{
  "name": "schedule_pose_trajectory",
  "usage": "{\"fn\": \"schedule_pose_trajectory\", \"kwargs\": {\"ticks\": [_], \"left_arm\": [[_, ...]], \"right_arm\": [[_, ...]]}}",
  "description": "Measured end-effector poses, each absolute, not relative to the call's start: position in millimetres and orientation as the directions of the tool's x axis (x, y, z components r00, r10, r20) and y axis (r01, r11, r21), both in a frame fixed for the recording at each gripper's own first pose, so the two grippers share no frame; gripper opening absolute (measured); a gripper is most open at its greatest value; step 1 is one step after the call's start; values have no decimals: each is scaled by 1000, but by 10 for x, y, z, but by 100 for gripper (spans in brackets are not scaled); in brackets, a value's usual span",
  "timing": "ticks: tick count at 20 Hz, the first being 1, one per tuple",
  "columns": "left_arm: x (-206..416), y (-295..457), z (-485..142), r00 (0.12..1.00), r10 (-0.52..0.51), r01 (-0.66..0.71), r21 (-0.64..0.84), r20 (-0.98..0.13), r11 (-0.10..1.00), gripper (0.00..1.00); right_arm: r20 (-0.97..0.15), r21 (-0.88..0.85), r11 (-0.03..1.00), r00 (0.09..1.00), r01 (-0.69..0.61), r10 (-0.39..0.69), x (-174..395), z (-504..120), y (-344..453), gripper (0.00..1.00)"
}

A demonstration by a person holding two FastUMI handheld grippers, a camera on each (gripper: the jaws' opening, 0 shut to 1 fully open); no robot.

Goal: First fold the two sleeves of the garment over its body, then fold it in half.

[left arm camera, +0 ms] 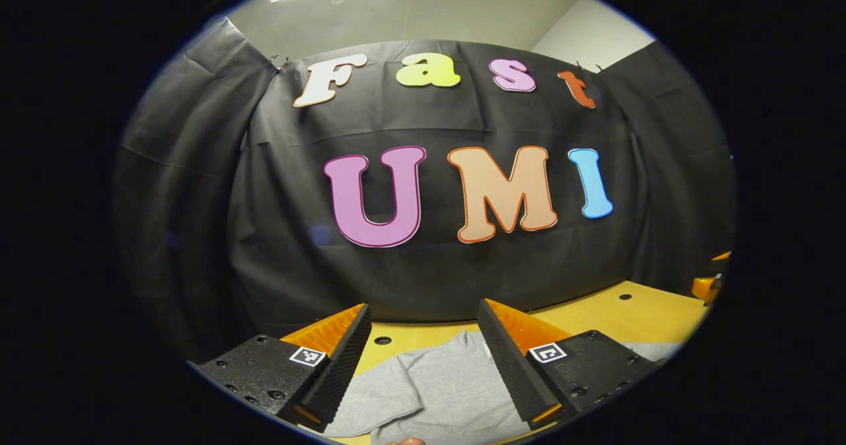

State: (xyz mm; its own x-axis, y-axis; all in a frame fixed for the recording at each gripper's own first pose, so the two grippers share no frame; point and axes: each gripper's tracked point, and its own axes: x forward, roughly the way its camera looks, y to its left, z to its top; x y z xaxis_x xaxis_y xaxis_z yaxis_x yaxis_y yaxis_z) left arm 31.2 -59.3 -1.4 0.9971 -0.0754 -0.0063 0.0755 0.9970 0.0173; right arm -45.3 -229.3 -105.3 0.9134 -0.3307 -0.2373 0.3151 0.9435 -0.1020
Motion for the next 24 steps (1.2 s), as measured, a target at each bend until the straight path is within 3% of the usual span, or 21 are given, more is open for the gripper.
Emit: {"fn": "schedule_pose_trajectory", "kwargs": {"ticks": [2, 13, 24], "left_arm": [[329, -682, 7, 996, -92, 92, 15, -4, 996, 95], [374, -1014, 5, 989, -147, 148, 26, -9, 989, 95], [364, -1328, -42, 987, -158, 159, 40, -27, 987, 95]], "right_arm": [[-285, -114, 935, 890, 337, -356, -605, -1255, -2464, 99], [-543, -194, 919, 742, 344, -393, -1465, -2406, -2949, 99], [-747, -96, 959, 617, 267, -247, -1957, -3159, -2844, 100]]}}
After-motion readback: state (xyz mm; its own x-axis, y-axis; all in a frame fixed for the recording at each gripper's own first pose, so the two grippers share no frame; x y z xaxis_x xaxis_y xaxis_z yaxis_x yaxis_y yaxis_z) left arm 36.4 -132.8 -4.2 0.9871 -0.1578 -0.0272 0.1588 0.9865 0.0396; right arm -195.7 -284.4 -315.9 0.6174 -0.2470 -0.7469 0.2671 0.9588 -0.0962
